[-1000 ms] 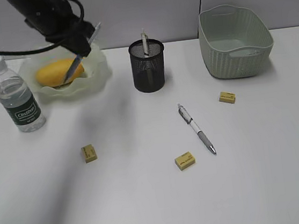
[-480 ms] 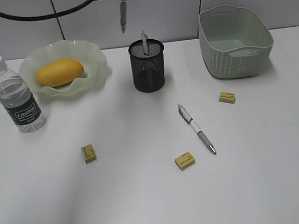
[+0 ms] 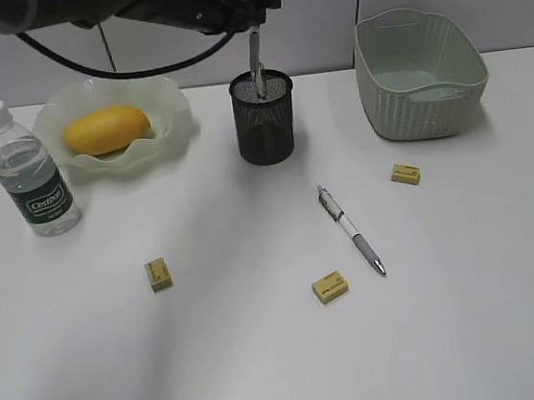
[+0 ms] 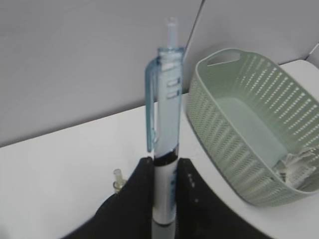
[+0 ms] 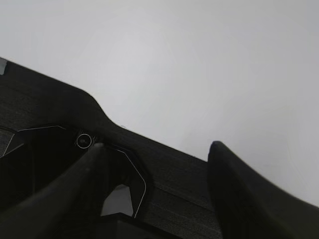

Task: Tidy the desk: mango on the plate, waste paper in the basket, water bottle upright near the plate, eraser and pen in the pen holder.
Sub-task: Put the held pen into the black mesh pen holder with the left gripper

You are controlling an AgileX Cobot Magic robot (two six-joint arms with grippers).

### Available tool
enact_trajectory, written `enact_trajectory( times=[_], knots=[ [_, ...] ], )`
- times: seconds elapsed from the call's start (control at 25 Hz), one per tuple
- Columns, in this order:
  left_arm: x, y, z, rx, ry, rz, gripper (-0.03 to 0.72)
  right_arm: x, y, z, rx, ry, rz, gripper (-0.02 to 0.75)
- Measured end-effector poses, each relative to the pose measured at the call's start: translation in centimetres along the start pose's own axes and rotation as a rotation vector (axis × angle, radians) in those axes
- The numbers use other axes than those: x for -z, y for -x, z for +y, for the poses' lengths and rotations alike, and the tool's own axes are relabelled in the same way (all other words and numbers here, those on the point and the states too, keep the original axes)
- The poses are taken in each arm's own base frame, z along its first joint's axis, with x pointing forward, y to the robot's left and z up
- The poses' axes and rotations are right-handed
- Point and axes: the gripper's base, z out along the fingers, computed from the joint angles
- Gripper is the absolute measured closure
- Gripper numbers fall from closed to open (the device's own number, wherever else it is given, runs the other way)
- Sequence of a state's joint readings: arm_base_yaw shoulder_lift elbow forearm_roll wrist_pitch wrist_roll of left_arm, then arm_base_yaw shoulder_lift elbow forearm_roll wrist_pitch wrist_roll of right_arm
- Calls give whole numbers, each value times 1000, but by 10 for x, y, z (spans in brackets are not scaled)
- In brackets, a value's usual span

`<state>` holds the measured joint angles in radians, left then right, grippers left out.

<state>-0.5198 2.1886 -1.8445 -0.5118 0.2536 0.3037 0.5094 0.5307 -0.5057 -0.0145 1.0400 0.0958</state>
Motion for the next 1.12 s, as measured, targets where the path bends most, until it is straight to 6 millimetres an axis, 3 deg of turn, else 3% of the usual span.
enact_trajectory(
  times=[0.4,0.64,0.76,0.92,1.12],
  knots=[
    [-31,-30,14,10,45,6,588,0,0,0,0,0,0,241],
    [-36,-40,15,12,39,51,581,0,0,0,0,0,0,241],
    [-36,-40,15,12,39,51,524,0,0,0,0,0,0,242],
    [-36,-40,15,13,37,55,388,0,0,0,0,0,0,243],
    [-25,-28,10,10,25,43,333,0,0,0,0,0,0,243]
  ],
)
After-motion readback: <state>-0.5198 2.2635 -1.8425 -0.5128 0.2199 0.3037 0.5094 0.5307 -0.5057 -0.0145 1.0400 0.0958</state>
